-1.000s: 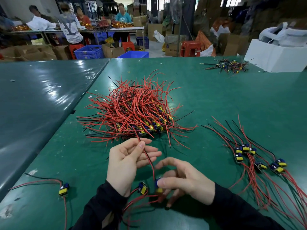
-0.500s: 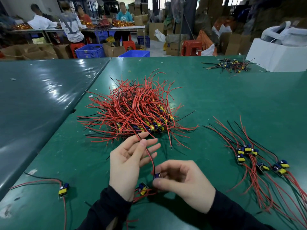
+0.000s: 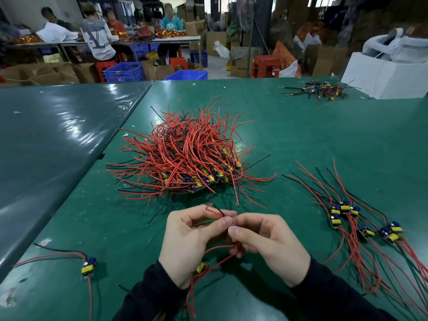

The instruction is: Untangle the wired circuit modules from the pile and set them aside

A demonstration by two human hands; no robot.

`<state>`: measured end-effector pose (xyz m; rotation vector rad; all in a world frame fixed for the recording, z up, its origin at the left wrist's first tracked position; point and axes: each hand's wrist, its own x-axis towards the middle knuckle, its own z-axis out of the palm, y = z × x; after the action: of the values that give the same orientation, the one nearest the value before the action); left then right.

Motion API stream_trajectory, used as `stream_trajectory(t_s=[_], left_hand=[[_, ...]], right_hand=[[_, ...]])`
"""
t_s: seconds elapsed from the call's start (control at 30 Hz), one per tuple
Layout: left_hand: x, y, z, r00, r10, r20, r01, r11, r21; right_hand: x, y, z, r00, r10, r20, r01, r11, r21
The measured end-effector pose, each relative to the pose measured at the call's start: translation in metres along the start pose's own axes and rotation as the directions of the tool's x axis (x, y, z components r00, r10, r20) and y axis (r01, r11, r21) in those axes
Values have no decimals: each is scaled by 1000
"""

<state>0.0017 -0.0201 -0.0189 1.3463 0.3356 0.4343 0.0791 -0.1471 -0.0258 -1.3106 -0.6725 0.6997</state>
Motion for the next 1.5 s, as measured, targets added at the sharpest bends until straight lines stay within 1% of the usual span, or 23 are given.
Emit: stream_trajectory(t_s=[0.17, 0.33, 0.43, 0.57, 0.67, 0.77, 0.87, 1.0, 1.07, 1.13, 1.2, 1.3, 1.37, 1.43, 1.5], left_hand=[[2, 0, -4, 997, -73, 5, 73, 997, -10], [-1, -1, 1, 999, -48, 23, 47, 999, 20], [1, 1, -4, 998, -55, 30, 53, 997, 47], [6, 5, -12, 998, -69, 0, 69, 998, 6], [6, 5, -12, 995, -90, 30, 91, 995, -38], [6, 5, -10, 982, -171, 81, 182, 971, -152], [9, 6, -13, 967, -230, 109, 250, 936, -248], [12, 5, -15, 961, -259, 93, 275, 912, -305], [12, 5, -16, 957, -277, 84, 289, 898, -332], [12, 6, -16, 948, -303, 96, 317, 877, -361], [11, 7, -16, 941, -317, 120, 338, 853, -397], [9, 8, -16, 937, -297, 187, 350, 821, -450], [10, 9, -13, 939, -290, 184, 343, 828, -444], [12, 9, -12, 943, -303, 136, 332, 830, -449], [13, 8, -14, 947, -297, 123, 320, 830, -457]], right_hand=[[1, 0, 2, 998, 26, -53, -31, 995, -92], [2, 4, 1, 995, 14, -101, -23, 995, -94], [1, 6, 0, 995, -51, -85, 39, 990, -134], [-1, 10, -3, 977, -196, -83, 156, 924, -350], [-4, 8, 1, 962, -273, -10, 241, 866, -439], [-6, 4, 4, 947, -312, 75, 310, 831, -461], [-7, 3, 3, 938, -334, 92, 335, 809, -484], [-4, 5, 1, 948, -315, 31, 280, 789, -547], [-4, 5, 1, 949, -314, 24, 276, 792, -544], [-4, 4, 1, 947, -317, 54, 296, 791, -536], [-5, 3, 2, 941, -318, 116, 328, 772, -545], [-5, 2, 4, 930, -321, 178, 365, 762, -535], [-5, 0, 2, 936, -318, 150, 349, 783, -514], [-4, 0, -1, 943, -315, 109, 324, 788, -523], [-4, 1, -2, 947, -300, 120, 315, 782, -538]])
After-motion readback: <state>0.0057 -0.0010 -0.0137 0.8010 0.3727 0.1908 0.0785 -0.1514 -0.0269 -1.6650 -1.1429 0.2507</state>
